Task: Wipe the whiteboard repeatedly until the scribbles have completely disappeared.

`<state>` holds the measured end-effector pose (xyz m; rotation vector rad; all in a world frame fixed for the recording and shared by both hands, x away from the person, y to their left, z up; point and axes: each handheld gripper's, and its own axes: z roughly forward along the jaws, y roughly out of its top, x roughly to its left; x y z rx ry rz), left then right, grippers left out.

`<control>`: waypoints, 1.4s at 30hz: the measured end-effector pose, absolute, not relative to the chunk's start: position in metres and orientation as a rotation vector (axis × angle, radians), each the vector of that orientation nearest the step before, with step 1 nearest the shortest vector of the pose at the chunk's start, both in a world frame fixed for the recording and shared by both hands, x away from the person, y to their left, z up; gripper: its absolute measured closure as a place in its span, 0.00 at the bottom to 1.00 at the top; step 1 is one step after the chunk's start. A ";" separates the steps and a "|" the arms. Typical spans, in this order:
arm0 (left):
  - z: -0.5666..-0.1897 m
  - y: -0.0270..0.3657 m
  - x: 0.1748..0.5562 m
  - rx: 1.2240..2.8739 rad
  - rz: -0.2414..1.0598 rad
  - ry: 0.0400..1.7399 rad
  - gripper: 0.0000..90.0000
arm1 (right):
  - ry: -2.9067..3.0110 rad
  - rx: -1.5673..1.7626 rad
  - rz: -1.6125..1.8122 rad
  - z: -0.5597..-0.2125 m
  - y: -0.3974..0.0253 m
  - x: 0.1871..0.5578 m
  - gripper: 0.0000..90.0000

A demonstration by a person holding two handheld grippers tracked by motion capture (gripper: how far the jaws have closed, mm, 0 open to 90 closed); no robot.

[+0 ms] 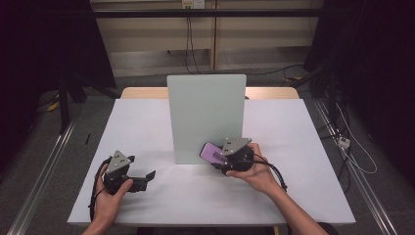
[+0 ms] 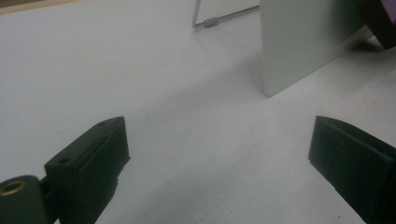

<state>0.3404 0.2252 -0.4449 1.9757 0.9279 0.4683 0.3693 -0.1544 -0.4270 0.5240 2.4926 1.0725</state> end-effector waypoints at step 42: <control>-0.446 0.227 0.340 1.973 0.466 0.943 0.06 | 2.373 0.620 1.237 -0.372 -0.174 0.379 0.47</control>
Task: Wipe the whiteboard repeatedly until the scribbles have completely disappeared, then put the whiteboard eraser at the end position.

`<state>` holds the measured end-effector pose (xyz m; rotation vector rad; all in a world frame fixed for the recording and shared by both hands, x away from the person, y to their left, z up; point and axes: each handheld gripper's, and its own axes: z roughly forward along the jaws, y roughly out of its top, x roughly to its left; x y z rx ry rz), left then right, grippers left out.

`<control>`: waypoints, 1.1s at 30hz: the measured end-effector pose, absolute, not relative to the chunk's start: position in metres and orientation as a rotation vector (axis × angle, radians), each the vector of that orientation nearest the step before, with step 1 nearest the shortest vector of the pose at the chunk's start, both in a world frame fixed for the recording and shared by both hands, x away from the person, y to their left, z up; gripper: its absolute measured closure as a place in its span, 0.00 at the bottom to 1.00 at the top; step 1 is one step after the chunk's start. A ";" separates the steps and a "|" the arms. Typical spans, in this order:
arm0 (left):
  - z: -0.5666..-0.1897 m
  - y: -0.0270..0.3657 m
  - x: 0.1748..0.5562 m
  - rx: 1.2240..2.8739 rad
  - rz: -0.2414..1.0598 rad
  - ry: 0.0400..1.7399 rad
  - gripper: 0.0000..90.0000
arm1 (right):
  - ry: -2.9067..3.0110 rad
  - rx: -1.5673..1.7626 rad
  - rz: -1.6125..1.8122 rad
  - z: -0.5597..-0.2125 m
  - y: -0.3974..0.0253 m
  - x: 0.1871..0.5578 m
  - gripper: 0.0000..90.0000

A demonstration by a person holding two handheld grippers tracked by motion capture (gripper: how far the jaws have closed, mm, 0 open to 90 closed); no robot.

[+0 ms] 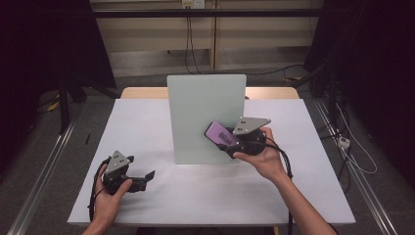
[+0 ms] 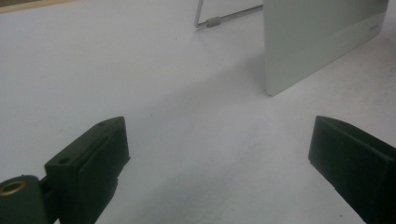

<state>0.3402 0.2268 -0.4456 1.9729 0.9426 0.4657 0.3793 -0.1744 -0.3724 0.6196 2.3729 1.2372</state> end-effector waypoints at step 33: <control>-0.447 0.230 0.340 1.966 0.455 0.944 0.06 | 2.583 0.715 1.289 -0.396 -0.177 0.368 0.47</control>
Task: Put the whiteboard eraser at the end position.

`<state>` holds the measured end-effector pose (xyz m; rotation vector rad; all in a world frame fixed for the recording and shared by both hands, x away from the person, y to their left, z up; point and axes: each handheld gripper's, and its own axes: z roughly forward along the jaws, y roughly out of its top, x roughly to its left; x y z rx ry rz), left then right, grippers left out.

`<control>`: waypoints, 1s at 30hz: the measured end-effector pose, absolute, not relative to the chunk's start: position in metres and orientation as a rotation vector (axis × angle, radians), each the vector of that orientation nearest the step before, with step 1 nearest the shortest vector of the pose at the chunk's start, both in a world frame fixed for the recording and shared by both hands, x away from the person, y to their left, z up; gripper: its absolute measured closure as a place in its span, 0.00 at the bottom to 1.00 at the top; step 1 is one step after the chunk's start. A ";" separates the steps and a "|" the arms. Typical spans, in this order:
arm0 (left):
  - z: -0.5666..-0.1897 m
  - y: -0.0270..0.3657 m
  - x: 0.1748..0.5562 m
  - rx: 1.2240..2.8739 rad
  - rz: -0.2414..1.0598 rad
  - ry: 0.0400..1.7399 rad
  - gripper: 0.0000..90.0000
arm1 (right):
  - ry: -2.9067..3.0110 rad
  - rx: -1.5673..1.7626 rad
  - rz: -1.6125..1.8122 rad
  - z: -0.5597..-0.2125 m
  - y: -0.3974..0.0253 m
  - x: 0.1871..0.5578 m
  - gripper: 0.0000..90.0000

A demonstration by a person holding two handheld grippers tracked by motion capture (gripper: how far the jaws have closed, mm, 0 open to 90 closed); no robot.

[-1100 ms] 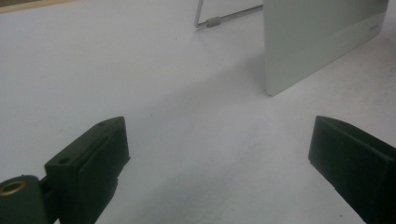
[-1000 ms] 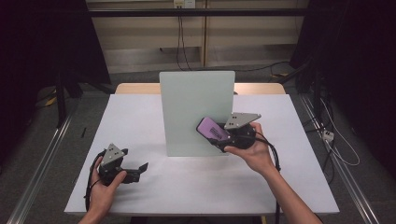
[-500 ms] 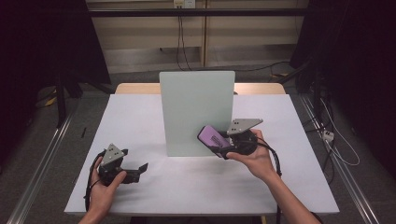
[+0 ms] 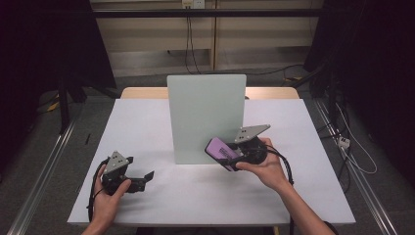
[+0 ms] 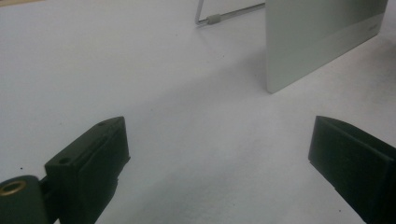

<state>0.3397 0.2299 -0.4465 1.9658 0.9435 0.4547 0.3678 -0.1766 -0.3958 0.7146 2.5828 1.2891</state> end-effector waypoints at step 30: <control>-0.447 0.226 0.339 1.979 0.465 0.959 0.06 | 2.721 0.677 1.235 -0.400 -0.168 0.359 0.47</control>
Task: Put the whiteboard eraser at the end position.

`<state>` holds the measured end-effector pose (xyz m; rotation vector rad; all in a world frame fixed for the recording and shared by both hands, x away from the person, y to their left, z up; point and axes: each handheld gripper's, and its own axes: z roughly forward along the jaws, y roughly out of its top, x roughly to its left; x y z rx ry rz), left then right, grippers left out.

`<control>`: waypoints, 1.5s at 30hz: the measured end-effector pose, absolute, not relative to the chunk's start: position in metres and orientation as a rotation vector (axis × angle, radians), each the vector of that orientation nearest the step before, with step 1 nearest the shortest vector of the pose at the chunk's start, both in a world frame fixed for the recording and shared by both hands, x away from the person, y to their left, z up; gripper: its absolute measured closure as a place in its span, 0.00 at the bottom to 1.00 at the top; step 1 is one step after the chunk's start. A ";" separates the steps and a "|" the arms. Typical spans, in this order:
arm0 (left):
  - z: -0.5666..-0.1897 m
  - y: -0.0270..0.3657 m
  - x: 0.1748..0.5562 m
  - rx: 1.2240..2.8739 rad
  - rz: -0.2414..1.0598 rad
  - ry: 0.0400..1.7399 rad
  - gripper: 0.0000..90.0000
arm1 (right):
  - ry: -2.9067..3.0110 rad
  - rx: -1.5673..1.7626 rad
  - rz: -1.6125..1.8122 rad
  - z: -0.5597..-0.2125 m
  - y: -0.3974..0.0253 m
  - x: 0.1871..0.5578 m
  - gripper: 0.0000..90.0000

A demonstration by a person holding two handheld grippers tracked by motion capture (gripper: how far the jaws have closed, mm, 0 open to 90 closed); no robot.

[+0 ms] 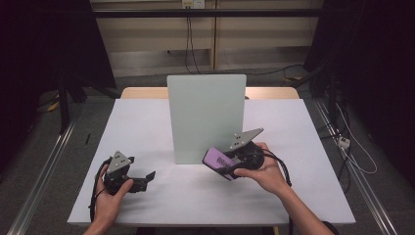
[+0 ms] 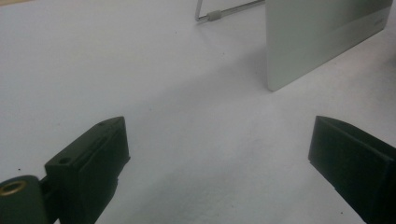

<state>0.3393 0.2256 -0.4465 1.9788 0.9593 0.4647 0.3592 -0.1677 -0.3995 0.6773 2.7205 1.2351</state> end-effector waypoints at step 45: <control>-0.445 0.230 0.337 1.973 0.463 0.942 0.06 | 2.957 0.570 1.002 -0.412 -0.132 0.353 0.47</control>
